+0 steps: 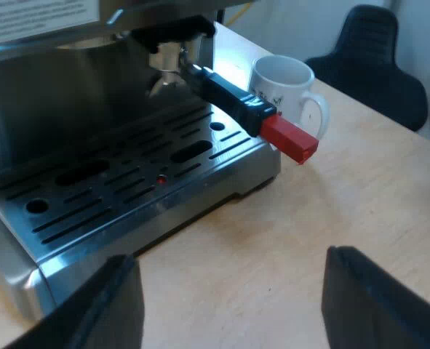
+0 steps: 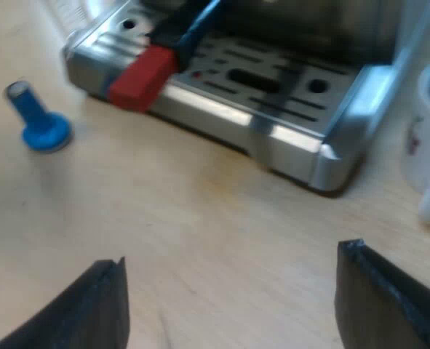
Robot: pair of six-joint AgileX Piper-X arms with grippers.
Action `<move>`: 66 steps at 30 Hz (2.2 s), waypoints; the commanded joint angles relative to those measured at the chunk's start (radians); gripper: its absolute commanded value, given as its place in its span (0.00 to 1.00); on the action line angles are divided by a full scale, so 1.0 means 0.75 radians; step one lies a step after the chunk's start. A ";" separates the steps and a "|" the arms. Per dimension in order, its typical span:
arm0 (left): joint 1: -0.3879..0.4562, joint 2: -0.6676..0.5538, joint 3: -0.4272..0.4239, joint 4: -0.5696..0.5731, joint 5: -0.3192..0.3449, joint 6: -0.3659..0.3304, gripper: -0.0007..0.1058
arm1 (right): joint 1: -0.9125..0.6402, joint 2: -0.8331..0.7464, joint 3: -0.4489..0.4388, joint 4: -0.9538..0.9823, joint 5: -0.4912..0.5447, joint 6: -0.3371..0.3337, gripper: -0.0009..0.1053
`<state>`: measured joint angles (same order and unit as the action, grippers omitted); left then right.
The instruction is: Grind coffee beans and then tamp
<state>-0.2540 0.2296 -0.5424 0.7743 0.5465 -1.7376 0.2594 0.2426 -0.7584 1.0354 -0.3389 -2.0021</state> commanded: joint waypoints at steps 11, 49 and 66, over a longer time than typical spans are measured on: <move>-0.166 0.235 0.022 -0.224 0.010 0.195 0.53 | 0.337 0.198 -0.020 -0.062 0.023 -0.028 0.59; -0.169 0.278 0.327 -0.690 0.153 0.127 0.53 | 1.148 0.485 0.409 -1.061 0.914 0.473 0.59; -0.169 0.278 0.422 -0.690 0.165 0.127 0.53 | 1.165 0.706 0.443 -1.380 1.037 0.551 0.29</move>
<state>-0.3789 0.4399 -0.2237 0.2755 0.6571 -1.6304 1.1306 0.7722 -0.4233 0.0213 0.4329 -1.5952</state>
